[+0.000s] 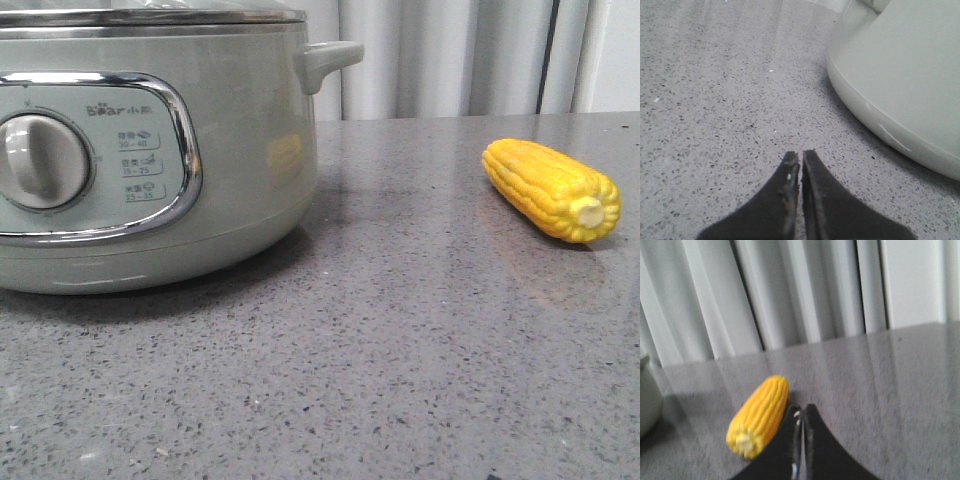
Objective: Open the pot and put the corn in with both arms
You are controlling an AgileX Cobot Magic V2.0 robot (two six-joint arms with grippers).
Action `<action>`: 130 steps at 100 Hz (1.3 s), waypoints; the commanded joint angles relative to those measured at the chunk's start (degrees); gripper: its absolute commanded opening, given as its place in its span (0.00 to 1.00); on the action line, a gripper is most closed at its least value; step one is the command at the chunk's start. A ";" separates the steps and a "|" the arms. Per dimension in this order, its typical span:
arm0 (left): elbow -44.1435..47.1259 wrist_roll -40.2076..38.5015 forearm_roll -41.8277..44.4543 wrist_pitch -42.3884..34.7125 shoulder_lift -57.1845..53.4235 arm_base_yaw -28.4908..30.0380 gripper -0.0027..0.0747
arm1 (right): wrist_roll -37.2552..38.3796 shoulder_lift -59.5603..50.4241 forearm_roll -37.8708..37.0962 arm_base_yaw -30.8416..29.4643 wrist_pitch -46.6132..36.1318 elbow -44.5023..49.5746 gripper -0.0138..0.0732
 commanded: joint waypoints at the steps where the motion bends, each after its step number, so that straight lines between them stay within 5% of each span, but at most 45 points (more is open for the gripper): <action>1: 1.51 -0.27 -0.50 -1.14 -1.63 0.17 0.01 | -0.28 -1.31 -0.15 -0.34 2.99 1.10 0.08; 33: 1.51 -0.27 -0.50 -1.14 -1.63 0.17 0.01 | -0.28 -1.31 -0.15 -0.34 20.66 1.10 0.08; 130: 1.51 -0.27 -0.50 -1.14 -1.63 0.17 0.01 | -0.28 -1.31 -0.15 -0.34 16.08 1.00 0.08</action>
